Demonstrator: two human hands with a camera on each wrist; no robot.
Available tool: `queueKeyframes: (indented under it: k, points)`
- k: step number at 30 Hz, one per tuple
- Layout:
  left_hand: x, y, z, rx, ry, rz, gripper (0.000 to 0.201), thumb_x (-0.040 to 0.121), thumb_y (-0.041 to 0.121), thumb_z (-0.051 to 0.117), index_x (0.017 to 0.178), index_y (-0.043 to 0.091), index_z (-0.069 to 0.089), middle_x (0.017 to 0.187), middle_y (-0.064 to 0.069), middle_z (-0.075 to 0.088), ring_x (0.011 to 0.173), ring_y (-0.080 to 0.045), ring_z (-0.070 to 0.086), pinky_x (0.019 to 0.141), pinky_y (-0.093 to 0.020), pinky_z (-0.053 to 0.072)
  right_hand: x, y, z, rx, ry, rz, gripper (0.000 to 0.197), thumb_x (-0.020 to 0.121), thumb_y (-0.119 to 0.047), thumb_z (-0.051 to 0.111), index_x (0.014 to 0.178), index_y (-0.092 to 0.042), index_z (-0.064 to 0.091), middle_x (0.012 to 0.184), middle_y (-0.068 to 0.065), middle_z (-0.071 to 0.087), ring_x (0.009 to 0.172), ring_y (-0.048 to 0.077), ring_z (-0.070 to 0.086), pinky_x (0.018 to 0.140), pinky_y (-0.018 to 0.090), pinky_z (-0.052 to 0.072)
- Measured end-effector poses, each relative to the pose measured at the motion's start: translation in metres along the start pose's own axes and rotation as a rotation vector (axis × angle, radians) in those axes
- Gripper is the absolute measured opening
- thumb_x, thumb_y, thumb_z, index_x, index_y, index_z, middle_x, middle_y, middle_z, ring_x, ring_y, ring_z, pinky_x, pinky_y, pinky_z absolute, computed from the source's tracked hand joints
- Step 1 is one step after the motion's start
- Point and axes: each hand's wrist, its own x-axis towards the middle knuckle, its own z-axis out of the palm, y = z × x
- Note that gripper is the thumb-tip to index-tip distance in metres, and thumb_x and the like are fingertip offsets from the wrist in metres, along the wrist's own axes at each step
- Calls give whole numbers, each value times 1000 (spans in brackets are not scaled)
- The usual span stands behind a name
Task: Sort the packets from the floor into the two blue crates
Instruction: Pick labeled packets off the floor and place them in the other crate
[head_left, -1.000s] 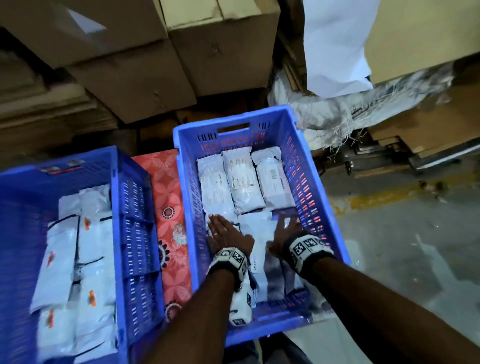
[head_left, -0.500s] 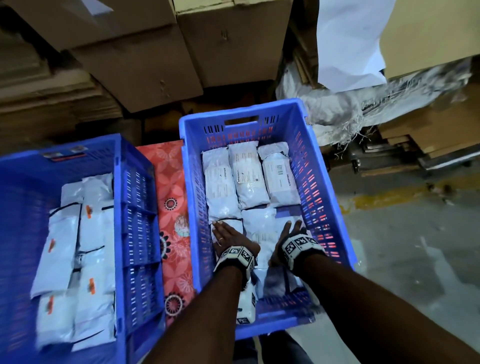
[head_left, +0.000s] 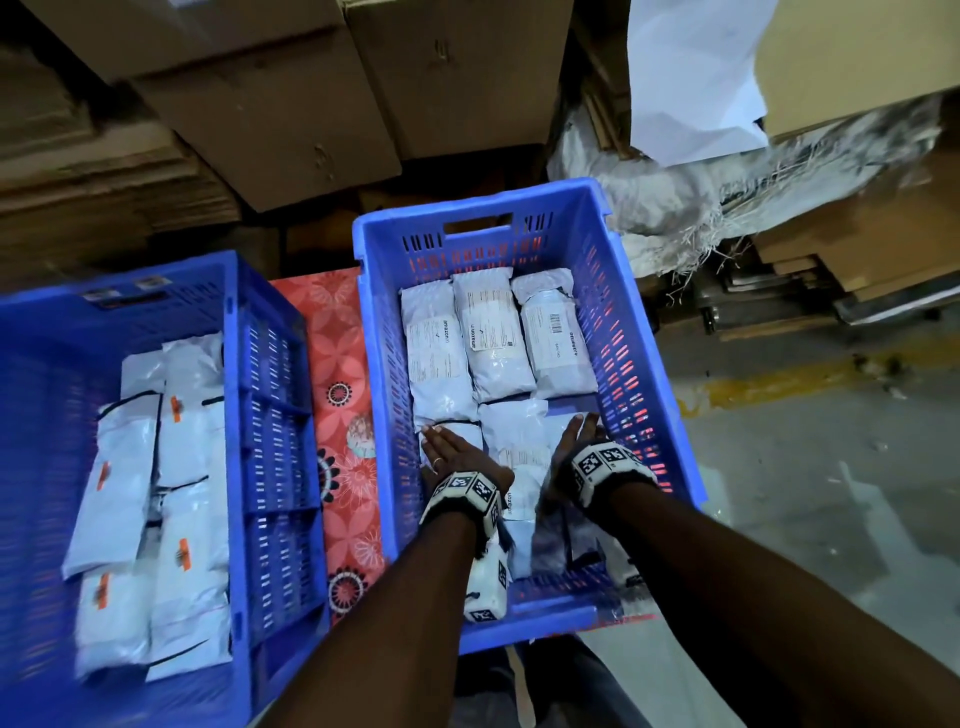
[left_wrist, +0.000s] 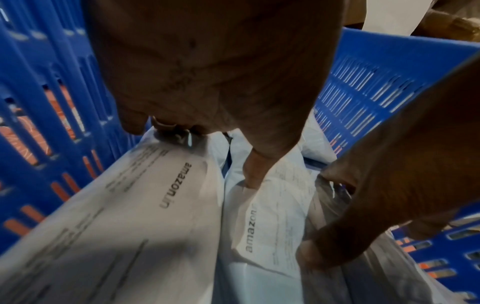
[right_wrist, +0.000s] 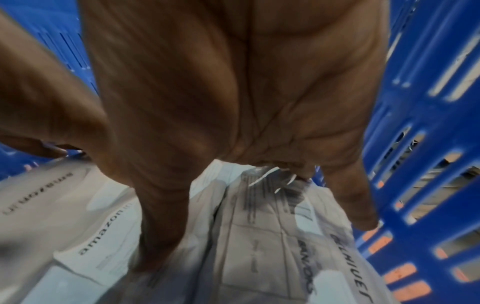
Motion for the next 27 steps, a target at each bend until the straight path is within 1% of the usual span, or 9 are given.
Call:
queueKeyframes:
  k: [4, 6, 7, 9, 11, 14, 20, 23, 27]
  points:
    - [-12, -1, -18, -27, 91, 53, 100, 88, 36, 62, 154, 0, -5, 163, -17, -7, 151, -34, 1, 118, -52, 19, -31, -1, -10, -177, -12, -141, 113, 84, -49, 65, 151, 8, -6, 159, 27, -8, 148, 41, -4, 119, 52, 8]
    - [-21, -1, -33, -44, 189, 89, 81, 86, 34, 62, 149, 4, 21, 156, -16, 24, 145, -34, 23, 111, -51, 33, -52, -6, -23, -283, 15, -231, 95, 91, -40, 59, 152, 7, 4, 160, 25, -2, 149, 39, 0, 119, 51, 12]
    - [-26, -2, -39, -42, 223, 111, 67, 85, 33, 61, 141, 7, 34, 147, -15, 38, 138, -34, 34, 106, -48, 38, -59, -9, -29, -311, 21, -258, 80, 93, -35, 55, 151, 4, 16, 159, 24, 8, 148, 38, 7, 118, 51, 17]
    - [-37, -4, -52, -39, 242, 162, 45, 85, 33, 59, 123, 12, 50, 132, -12, 53, 126, -33, 48, 97, -42, 43, -70, -15, -45, -282, 89, -291, 57, 91, -30, 54, 142, -7, 40, 151, 17, 33, 141, 36, 30, 110, 49, 34]
    - [-46, -7, -64, -61, 251, 185, 36, 86, 35, 57, 114, 12, 57, 126, -12, 59, 119, -35, 55, 94, -39, 46, -80, -20, -61, -188, 184, -312, 44, 89, -30, 56, 130, -14, 52, 138, 11, 50, 128, 32, 49, 99, 45, 43]
    - [-61, -5, -82, -130, 290, 174, 36, 82, 35, 59, 110, 13, 64, 121, -15, 63, 113, -37, 60, 91, -40, 51, -95, -25, -77, -127, 271, -314, 38, 88, -32, 57, 122, -15, 54, 127, 10, 58, 115, 31, 59, 94, 40, 47]
    - [-94, -9, -115, -310, 390, 253, 23, 81, 29, 57, 98, 16, 65, 111, -13, 65, 102, -38, 62, 88, -40, 54, -126, -38, -88, -55, 398, -331, 29, 88, -31, 53, 113, -16, 56, 119, 7, 62, 109, 29, 60, 90, 36, 42]
    - [-110, -23, -126, -365, 495, 282, 17, 79, 27, 55, 92, 18, 62, 104, -8, 66, 98, -35, 62, 83, -40, 54, -146, -48, -87, 64, 525, -334, 24, 91, -31, 45, 105, -17, 59, 113, 6, 66, 103, 29, 63, 85, 35, 44]
    - [-123, -52, -137, -385, 642, 299, 14, 83, 29, 56, 93, 21, 63, 100, -4, 69, 97, -32, 63, 78, -35, 52, -167, -57, -79, 62, 647, -430, 30, 97, -31, 33, 100, -16, 59, 101, 8, 66, 93, 32, 64, 75, 36, 46]
